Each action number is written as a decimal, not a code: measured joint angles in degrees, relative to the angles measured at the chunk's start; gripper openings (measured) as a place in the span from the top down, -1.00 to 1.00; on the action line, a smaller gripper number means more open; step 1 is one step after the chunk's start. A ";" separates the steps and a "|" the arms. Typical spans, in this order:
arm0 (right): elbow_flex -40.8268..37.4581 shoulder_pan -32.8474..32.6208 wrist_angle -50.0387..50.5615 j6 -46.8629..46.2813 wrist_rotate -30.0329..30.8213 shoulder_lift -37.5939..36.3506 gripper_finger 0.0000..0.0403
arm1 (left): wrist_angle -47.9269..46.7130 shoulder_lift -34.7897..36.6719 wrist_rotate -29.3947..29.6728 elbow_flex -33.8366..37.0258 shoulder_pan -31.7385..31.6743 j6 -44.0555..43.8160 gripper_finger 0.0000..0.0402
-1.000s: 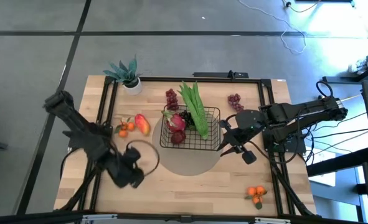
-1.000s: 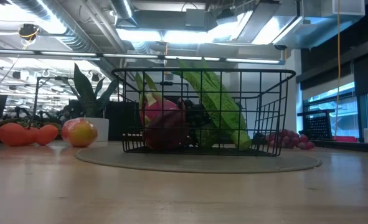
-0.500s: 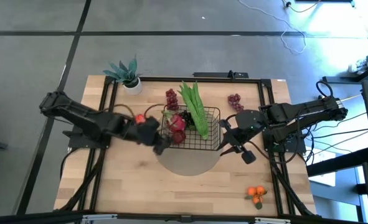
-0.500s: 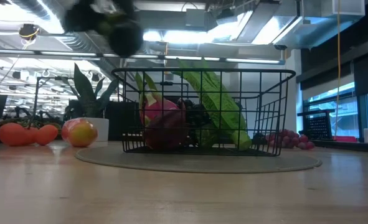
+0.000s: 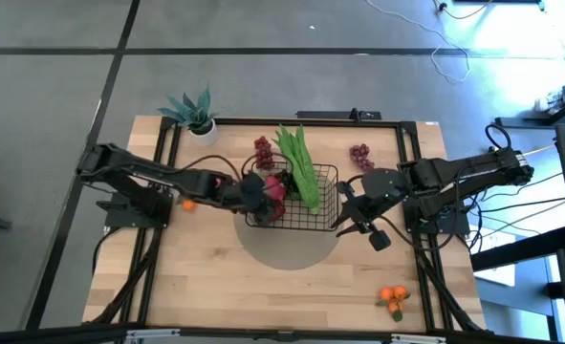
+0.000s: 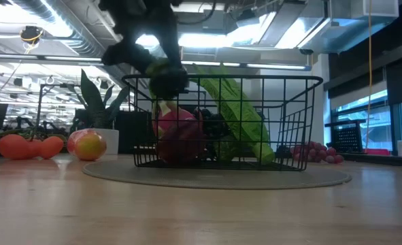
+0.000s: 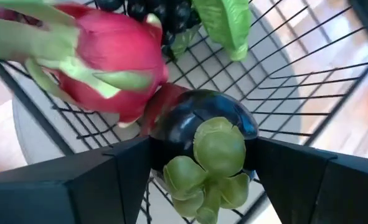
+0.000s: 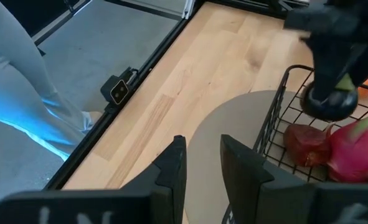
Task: Build produce basket
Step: Put the violet mangosteen into the black wire basket
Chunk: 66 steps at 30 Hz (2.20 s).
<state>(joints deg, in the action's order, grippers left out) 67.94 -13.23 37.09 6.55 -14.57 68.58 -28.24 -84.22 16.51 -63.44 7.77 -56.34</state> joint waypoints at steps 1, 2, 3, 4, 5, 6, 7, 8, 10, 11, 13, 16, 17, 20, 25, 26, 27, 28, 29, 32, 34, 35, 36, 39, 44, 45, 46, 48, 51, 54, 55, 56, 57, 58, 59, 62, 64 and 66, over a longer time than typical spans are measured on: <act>0.00 -0.01 -0.03 0.00 0.00 0.00 0.58 | 0.03 -0.60 -0.06 0.00 0.00 0.02 -0.16; 0.00 -0.02 0.00 -0.01 0.00 0.00 0.58 | 0.01 -1.10 -0.11 0.00 0.00 0.02 -0.16; 0.00 -0.02 -0.01 -0.04 0.00 0.00 0.58 | 0.01 -1.54 -0.11 0.00 0.00 0.02 -0.16; 0.00 -0.02 -0.01 -0.04 0.00 0.00 0.58 | -0.01 -1.79 -0.13 0.00 0.00 0.02 -0.16; 0.00 -0.02 -0.01 0.03 0.00 0.00 0.58 | -0.10 -1.82 -0.15 0.00 0.00 0.02 -0.16; 0.00 -0.02 0.01 0.09 0.00 0.00 0.58 | -0.07 -1.80 -0.13 0.00 0.00 0.00 -0.16; 0.00 -0.02 -0.01 0.13 0.01 0.00 0.58 | 0.04 -1.85 -0.11 0.00 0.00 -0.04 -0.16; 0.00 0.00 0.01 0.13 0.00 0.00 0.58 | 0.03 -2.10 -0.09 0.00 0.00 -0.06 -0.16; 0.00 -0.01 0.01 0.13 0.02 0.00 0.58 | -0.79 -2.41 -0.15 0.01 0.00 -0.31 -0.16; 0.00 -0.02 0.01 0.13 0.01 0.00 0.58 | -1.36 -2.41 -0.17 0.01 0.00 -0.94 -0.16; 0.00 0.00 0.01 0.15 0.01 0.00 0.58 | -1.47 -3.12 -1.05 -0.05 0.00 -2.10 -0.16; 0.00 0.00 0.03 0.15 0.00 0.00 0.58 | -1.67 -4.50 -2.50 0.04 0.00 -2.49 -0.16; 0.00 0.00 0.01 0.15 0.01 0.00 0.58 | -1.53 -4.77 -2.47 0.02 0.00 -2.47 -0.16; 0.00 0.00 0.08 0.15 0.00 0.02 0.58 | -1.28 -5.46 -3.29 0.00 -0.47 -1.79 -0.16; 0.00 0.00 0.21 0.17 0.01 0.02 0.58 | -0.45 -5.52 -6.48 0.00 -1.35 0.89 -0.19; 0.00 -0.02 0.23 0.17 0.00 0.02 0.58 | -0.07 -5.52 -6.92 0.00 -1.40 1.64 -0.20; 0.00 -0.02 0.32 0.15 0.02 0.02 0.58 | 0.24 -5.52 -7.16 0.00 -1.40 1.95 -0.21; 0.00 -0.02 0.49 0.16 0.00 0.02 0.58 | 0.46 -5.52 -7.46 0.00 -1.38 1.95 -0.22; 0.00 -0.02 0.69 0.17 0.00 0.02 0.58 | 0.61 -5.52 -7.71 0.00 -1.37 1.60 -0.22; 0.00 -0.02 0.72 0.17 0.00 0.02 0.58 | 0.79 -5.52 -7.69 0.00 -1.38 1.15 -0.23; 0.00 -0.02 0.71 0.17 0.00 0.02 0.58 | 0.79 -5.52 -7.69 0.00 -1.40 1.14 -0.23; 0.00 -0.02 0.70 0.17 0.00 0.02 0.58 | 0.80 -5.52 -7.69 0.00 -1.40 1.14 -0.23; 0.00 -0.02 0.68 0.17 0.00 0.02 0.58 | 0.77 -5.52 -7.69 0.00 -1.38 1.14 -0.23; 0.00 -0.02 0.62 -0.26 -0.02 0.02 0.58 | 0.73 -5.52 -7.69 0.00 -1.40 1.12 -0.23; 0.00 -0.02 0.43 -0.24 -0.02 0.02 0.58 | 0.69 -5.52 -7.69 0.00 -1.38 1.07 -0.23; 0.00 -0.02 0.43 -0.24 -0.02 0.02 0.58 | 0.69 -5.52 -7.67 0.00 -1.38 1.07 -0.23; 0.00 -0.02 0.43 -0.24 -0.02 0.02 0.58 | 0.69 -5.52 -7.69 0.00 -1.38 1.05 -0.24; 0.00 -0.02 0.43 -0.24 -0.02 0.02 0.58 | 0.69 -5.52 -7.67 0.00 -1.38 1.03 -0.24; 0.00 -0.02 0.43 -0.24 -0.02 0.02 0.58 | 0.69 -5.52 -7.66 0.00 -1.38 1.03 -0.24; 0.00 -0.02 0.43 -0.24 -0.02 0.02 0.58 | 0.69 -5.52 -7.65 0.00 -1.38 1.03 -0.24; 0.00 -0.02 0.44 -0.24 -0.02 0.02 0.58 | 0.69 -5.52 -7.65 0.00 -1.38 1.03 -0.24; 0.00 -0.02 0.43 -0.24 -0.02 0.02 0.58 | 0.69 -5.52 -7.65 0.00 -1.38 1.03 -0.24; 0.00 -0.02 0.44 -0.24 -0.02 0.02 0.58 | 0.69 -5.52 -7.65 0.00 -1.38 1.03 -0.24; 0.00 -0.02 0.43 -0.24 -0.02 0.02 0.58 | 0.65 -5.52 -7.62 0.00 -1.38 0.95 -0.24; 0.00 -0.02 0.45 -0.24 -0.02 0.02 0.58 | 0.59 -5.52 -7.34 0.00 -1.38 0.47 -0.24; 0.00 -0.04 0.45 -0.24 -0.02 0.02 0.58 | 0.51 -5.52 -6.79 0.00 -1.40 -0.55 -0.24; 0.00 -0.04 0.45 -0.24 -0.02 0.02 0.58 | 0.41 -5.52 -6.77 0.00 -1.40 -0.55 -0.24; 0.00 -0.03 0.45 -0.24 -0.02 0.02 0.58 | 0.38 -5.52 -6.79 0.00 -1.38 -0.58 -0.24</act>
<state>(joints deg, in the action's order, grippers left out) 67.94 -13.27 37.54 6.31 -14.59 68.60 -27.86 -89.73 9.72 -63.44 6.39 -56.92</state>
